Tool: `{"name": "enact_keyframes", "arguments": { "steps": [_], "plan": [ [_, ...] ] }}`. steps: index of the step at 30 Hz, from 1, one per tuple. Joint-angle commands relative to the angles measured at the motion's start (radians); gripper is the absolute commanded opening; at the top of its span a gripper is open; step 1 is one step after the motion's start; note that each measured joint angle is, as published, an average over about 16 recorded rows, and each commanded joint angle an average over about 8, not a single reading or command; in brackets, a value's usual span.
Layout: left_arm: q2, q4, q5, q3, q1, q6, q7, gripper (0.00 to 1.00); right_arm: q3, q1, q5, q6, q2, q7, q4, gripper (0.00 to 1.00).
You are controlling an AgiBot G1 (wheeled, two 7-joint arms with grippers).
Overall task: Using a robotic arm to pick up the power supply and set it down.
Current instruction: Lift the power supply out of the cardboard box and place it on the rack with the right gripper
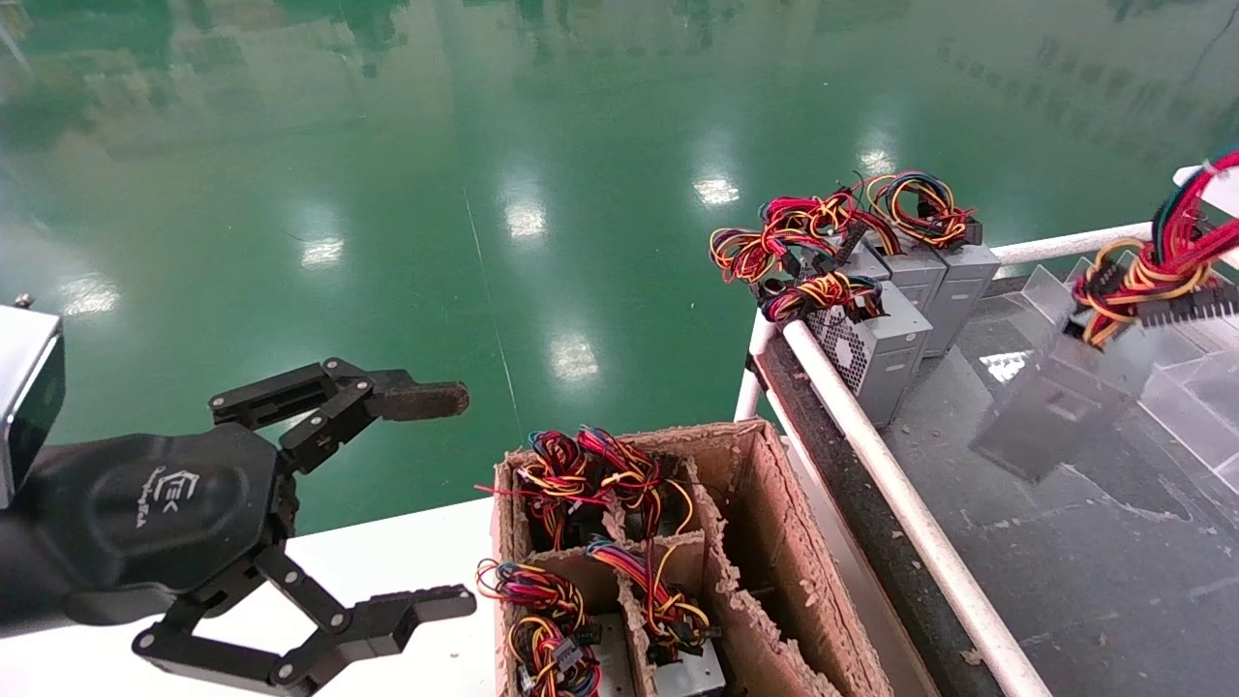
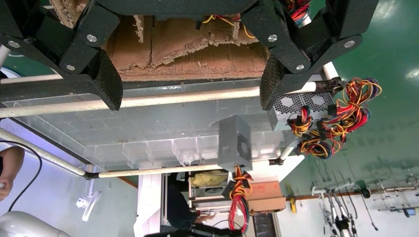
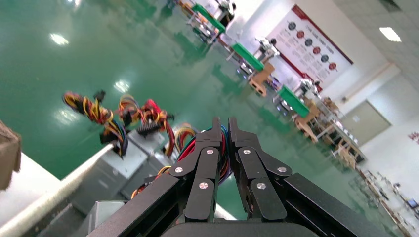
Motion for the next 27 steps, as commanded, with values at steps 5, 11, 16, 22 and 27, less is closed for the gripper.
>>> {"name": "enact_keyframes", "arguments": {
  "steps": [5,11,16,22,27],
  "plan": [
    [0.000,0.000,0.000,0.000,0.000,0.000,0.000,1.00,0.001,-0.030,-0.024,0.034,-0.016,-0.002,-0.008,0.00],
    [0.000,0.000,0.000,0.000,0.000,0.000,0.000,1.00,-0.062,0.013,-0.053,0.067,-0.041,0.009,-0.009,0.00],
    [0.000,0.000,0.000,0.000,0.000,0.000,0.000,1.00,-0.136,0.091,-0.091,0.094,-0.071,0.021,-0.020,0.00],
    [0.000,0.000,0.000,0.000,0.000,0.000,0.000,1.00,-0.242,0.237,-0.160,0.116,-0.123,0.035,-0.068,0.00],
    [0.000,0.000,0.000,0.000,0.000,0.000,0.000,1.00,-0.333,0.380,-0.236,0.107,-0.179,0.037,-0.148,0.00]
  ]
}}
